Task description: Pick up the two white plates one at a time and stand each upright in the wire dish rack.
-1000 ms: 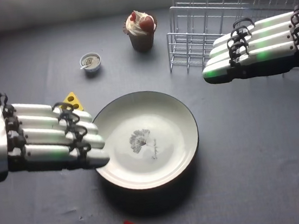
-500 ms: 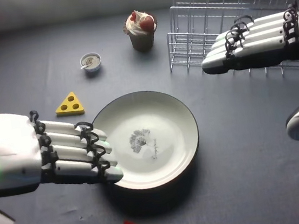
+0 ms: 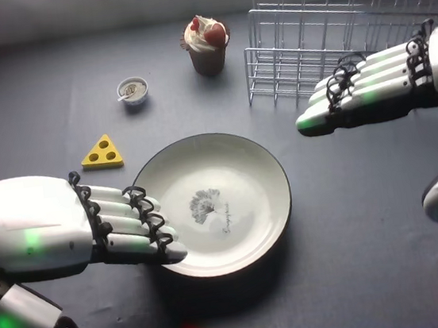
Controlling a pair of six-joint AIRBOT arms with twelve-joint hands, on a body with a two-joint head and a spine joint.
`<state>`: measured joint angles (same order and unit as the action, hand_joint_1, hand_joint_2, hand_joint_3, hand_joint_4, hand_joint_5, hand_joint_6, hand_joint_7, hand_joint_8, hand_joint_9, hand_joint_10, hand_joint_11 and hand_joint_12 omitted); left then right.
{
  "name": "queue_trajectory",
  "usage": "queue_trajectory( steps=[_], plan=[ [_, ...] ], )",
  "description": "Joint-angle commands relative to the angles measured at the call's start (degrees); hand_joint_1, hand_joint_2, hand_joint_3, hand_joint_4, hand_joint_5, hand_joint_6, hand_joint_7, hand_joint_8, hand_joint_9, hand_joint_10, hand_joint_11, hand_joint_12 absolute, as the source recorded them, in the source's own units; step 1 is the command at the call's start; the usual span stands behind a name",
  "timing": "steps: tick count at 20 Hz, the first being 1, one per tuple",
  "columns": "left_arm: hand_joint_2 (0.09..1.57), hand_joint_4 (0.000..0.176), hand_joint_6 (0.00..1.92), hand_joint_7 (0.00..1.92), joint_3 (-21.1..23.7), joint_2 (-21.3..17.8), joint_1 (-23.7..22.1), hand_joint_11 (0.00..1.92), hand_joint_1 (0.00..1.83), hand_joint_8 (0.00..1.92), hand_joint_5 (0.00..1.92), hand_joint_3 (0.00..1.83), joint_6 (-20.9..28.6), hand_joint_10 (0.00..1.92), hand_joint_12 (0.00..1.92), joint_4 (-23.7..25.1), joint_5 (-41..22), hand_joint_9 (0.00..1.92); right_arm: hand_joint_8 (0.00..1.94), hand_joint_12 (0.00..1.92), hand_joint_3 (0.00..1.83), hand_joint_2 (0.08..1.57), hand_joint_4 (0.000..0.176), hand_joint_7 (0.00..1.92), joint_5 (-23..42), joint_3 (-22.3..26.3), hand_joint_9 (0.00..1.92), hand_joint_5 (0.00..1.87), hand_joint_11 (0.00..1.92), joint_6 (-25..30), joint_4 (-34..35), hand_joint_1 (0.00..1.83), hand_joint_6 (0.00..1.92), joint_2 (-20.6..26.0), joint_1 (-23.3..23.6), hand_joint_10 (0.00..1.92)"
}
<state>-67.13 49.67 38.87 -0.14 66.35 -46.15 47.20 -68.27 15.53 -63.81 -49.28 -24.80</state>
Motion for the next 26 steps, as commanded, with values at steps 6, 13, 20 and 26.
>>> queue_trajectory(
  steps=[6, 13, 20, 26],
  plan=[
    [0.96, 0.000, 0.00, 0.22, -0.15, 1.33, 0.01, 0.16, 0.00, 0.00, 0.19, 0.00, 0.14, 0.00, 0.01, -4.31, -2.20, 0.19, 0.01, 0.02, 0.00, 0.94, 0.000, 0.22, 3.15, -0.74, 0.20, 0.17, 0.18, 0.79, 4.10, 0.00, 0.01, -0.35, 0.71, 0.01],
    [0.96, 0.000, 0.00, 0.25, -3.07, 3.58, 0.41, 0.19, 0.00, 0.00, 0.21, 0.00, 0.14, 0.00, 0.01, -4.34, -0.78, 0.23, 0.00, 0.01, 0.00, 0.95, 0.000, 0.20, 3.15, -1.03, 0.18, 0.16, 0.17, -0.30, 4.17, 0.00, 0.00, -0.53, 0.71, 0.00],
    [0.97, 0.000, 0.00, 0.25, -5.28, 5.33, 2.16, 0.19, 0.00, 0.00, 0.20, 0.00, 0.14, 0.01, 0.01, -3.93, 0.47, 0.24, 0.01, 0.01, 0.01, 0.96, 0.000, 0.21, 3.15, -1.02, 0.19, 0.18, 0.18, -3.95, 5.46, 0.00, 0.01, -0.43, 0.57, 0.01],
    [0.97, 0.000, 0.00, 0.26, -5.31, 5.63, 3.49, 0.20, 0.00, 0.01, 0.20, 0.00, 0.14, 0.01, 0.02, -3.68, 1.51, 0.25, 0.01, 0.01, 0.01, 0.97, 0.000, 0.19, 3.15, -1.07, 0.17, 0.15, 0.17, -5.82, 5.75, 0.00, 0.01, -0.50, 0.44, 0.01]
  ],
)
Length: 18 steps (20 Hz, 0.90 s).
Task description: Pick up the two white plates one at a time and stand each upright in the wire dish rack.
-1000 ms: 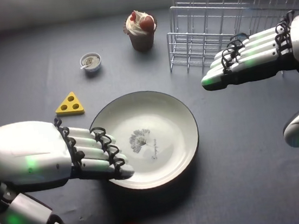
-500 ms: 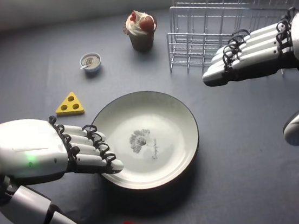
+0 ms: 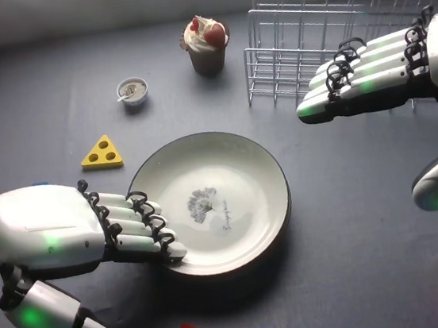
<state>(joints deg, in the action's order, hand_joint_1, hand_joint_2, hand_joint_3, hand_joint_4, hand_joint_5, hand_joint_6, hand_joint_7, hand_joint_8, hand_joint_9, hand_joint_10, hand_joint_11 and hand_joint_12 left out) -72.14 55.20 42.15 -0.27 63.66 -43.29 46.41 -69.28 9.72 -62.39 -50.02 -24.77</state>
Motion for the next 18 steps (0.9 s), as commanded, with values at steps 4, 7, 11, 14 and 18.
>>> queue_trajectory(
  steps=[4, 7, 11, 14, 18],
  plan=[
    [0.97, 0.000, 0.01, 0.26, -0.99, 0.54, 1.11, 0.21, 0.00, 0.01, 0.21, 0.00, 0.27, 0.01, 0.02, -0.98, 0.16, 0.24, 0.01, 0.00, 0.01, 0.98, 0.000, 0.20, 3.93, 0.07, 0.18, 0.16, 0.16, -1.34, 4.47, 0.00, 0.01, 0.28, 0.42, 0.01],
    [0.96, 0.000, 0.01, 0.28, -1.97, 2.14, 1.81, 0.20, 0.00, 0.01, 0.23, 0.00, 0.27, 0.01, 0.01, -1.00, 2.85, 0.25, 0.00, 0.00, 0.00, 0.98, 0.000, 0.20, 3.92, -0.04, 0.17, 0.17, 0.16, -2.83, 4.47, 0.00, 0.01, 0.16, 0.44, 0.00],
    [0.96, 0.000, 0.00, 0.27, -2.94, 5.04, 1.76, 0.22, 0.00, 0.00, 0.23, 0.00, 0.27, 0.00, 0.02, -1.49, 3.89, 0.24, 0.01, 0.02, 0.00, 0.98, 0.000, 0.25, 3.84, -0.11, 0.22, 0.22, 0.20, -4.14, 4.47, 0.00, 0.01, 0.02, 0.44, 0.01],
    [0.96, 0.000, 0.00, 0.26, -3.21, 8.44, 1.03, 0.20, 0.00, 0.00, 0.21, 0.00, 0.27, 0.00, 0.01, -1.15, 5.31, 0.24, 0.00, 0.00, 0.00, 0.98, 0.000, 0.22, 3.85, -0.42, 0.19, 0.19, 0.18, -4.76, 4.72, 0.00, 0.00, -0.19, 0.46, 0.00],
    [0.97, 0.000, 0.01, 0.27, -3.15, 11.60, -0.53, 0.20, 0.00, 0.01, 0.22, 0.00, 0.27, 0.01, 0.01, -0.68, 6.66, 0.25, 0.00, 0.00, 0.00, 0.97, 0.000, 0.22, 3.87, -0.83, 0.19, 0.18, 0.18, -6.76, 5.43, 0.00, 0.00, -0.60, 0.45, 0.00]
  ],
)
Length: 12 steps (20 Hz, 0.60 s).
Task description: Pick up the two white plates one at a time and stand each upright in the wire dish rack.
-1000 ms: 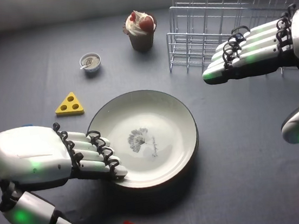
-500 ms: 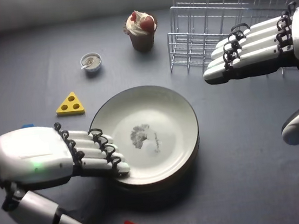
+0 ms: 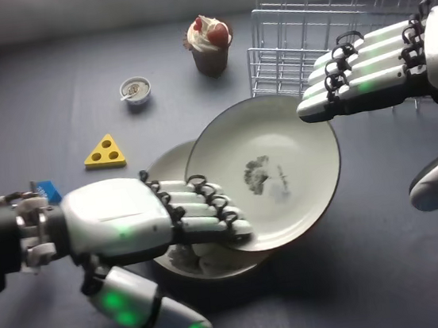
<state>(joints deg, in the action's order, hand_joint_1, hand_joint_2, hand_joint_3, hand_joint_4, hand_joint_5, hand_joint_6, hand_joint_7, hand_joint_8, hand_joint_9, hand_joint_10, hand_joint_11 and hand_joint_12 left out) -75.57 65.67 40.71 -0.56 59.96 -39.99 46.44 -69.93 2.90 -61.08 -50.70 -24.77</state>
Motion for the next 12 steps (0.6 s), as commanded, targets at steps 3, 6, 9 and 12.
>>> queue_trajectory(
  steps=[3, 6, 9, 12],
  plan=[
    [0.97, 0.000, 0.00, 0.26, 0.18, 2.20, 0.15, 0.19, 0.00, 0.00, 0.22, 0.00, 0.56, 0.00, 0.00, 3.31, 3.43, 0.23, 0.00, 0.01, 0.00, 0.93, 0.000, 0.19, 3.82, -0.67, 0.19, 0.13, 0.22, -4.91, 7.61, 0.35, 0.00, -1.22, 0.38, 0.00],
    [0.96, 0.000, 0.00, 0.25, 0.20, 2.87, 0.05, 0.18, 0.00, 0.00, 0.21, 0.00, 0.56, 0.00, 0.00, 3.86, 3.56, 0.22, 0.00, 0.01, 0.00, 0.89, 0.000, 0.16, 2.72, -0.90, 0.16, 0.12, 0.20, -4.99, 7.87, 0.78, 0.00, -2.47, 0.40, 0.00],
    [0.96, 0.000, 0.01, 0.27, 0.22, 3.03, 0.05, 0.19, 0.00, 0.00, 0.22, 0.00, 0.56, 0.01, 0.01, 3.94, 3.58, 0.24, 0.01, 0.02, 0.00, 0.86, 0.000, 0.20, -0.09, -0.79, 0.20, 0.21, 0.25, -7.50, 7.87, 1.12, 0.02, -3.79, 0.80, 0.01],
    [0.97, 0.000, 0.00, 0.25, -0.13, 3.01, 0.07, 0.18, 0.00, 0.00, 0.20, 0.00, 0.56, 0.00, 0.00, 4.01, 3.52, 0.22, 0.00, 0.03, 0.01, 0.90, 0.000, 0.21, -3.27, -0.74, 0.22, 0.23, 0.28, -8.10, 7.49, 1.20, 0.00, -4.41, 0.87, 0.00]
  ],
)
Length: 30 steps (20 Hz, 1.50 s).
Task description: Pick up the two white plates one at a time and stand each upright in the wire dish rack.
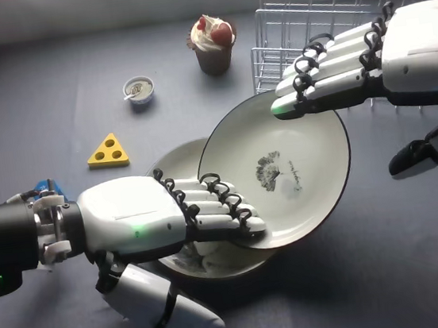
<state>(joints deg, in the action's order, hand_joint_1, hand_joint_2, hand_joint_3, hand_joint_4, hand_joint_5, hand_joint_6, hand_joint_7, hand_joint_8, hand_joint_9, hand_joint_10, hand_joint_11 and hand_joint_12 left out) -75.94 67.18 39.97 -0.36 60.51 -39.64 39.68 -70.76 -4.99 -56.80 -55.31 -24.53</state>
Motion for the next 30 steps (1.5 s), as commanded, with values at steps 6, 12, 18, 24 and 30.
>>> queue_trajectory(
  steps=[6, 12, 18, 24, 30],
  plan=[
    [0.96, 0.000, 0.00, 0.24, -0.20, 1.49, 0.80, 0.20, 0.00, 0.00, 0.20, 0.00, 0.36, 0.00, 0.01, 3.44, 2.98, 0.22, 0.00, 0.02, 0.01, 0.93, 0.000, 0.18, 3.02, -0.22, 0.19, 0.21, 0.27, -0.22, 2.72, 1.32, 0.00, -1.22, 0.46, 0.00],
    [0.95, 0.000, 0.00, 0.22, -0.50, 1.49, 0.82, 0.18, 0.03, 0.00, 0.20, 0.00, 0.36, 0.00, 0.00, 3.28, 3.13, 0.19, 0.00, 0.02, 0.01, 0.94, 0.000, 0.15, 0.57, -0.22, 0.16, 0.19, 0.25, -4.92, 2.98, 1.29, 0.00, -2.78, -0.59, 0.00],
    [0.95, 0.000, 0.00, 0.22, -0.80, 1.49, 0.82, 0.20, 0.03, 0.00, 0.21, 0.00, 0.36, 0.00, 0.01, 3.28, 3.04, 0.19, 0.00, 0.02, 0.01, 0.95, 0.000, 0.17, 0.44, -1.36, 0.17, 0.21, 0.26, -7.43, 3.39, 1.31, 0.01, -4.58, -2.31, 0.00],
    [0.95, 0.000, 0.00, 0.21, -1.17, 1.39, 0.81, 0.19, 0.02, 0.00, 0.20, 0.00, 0.36, 0.00, 0.00, 3.11, 3.22, 0.18, 0.01, 0.02, 0.00, 0.94, 0.000, 0.16, 0.44, -1.82, 0.16, 0.23, 0.25, -19.65, 11.69, 1.34, 0.01, -7.68, -4.67, 0.01],
    [0.95, 0.000, 0.00, 0.20, -1.62, 1.39, 0.81, 0.17, 0.00, 0.00, 0.18, 0.00, 0.36, 0.00, 0.00, 3.01, 3.12, 0.18, 0.02, 0.02, 0.01, 0.98, 0.000, 0.19, -0.38, -3.73, 0.19, 0.26, 0.25, -23.87, 14.99, 1.35, 0.02, -12.48, -5.33, 0.01]
  ],
)
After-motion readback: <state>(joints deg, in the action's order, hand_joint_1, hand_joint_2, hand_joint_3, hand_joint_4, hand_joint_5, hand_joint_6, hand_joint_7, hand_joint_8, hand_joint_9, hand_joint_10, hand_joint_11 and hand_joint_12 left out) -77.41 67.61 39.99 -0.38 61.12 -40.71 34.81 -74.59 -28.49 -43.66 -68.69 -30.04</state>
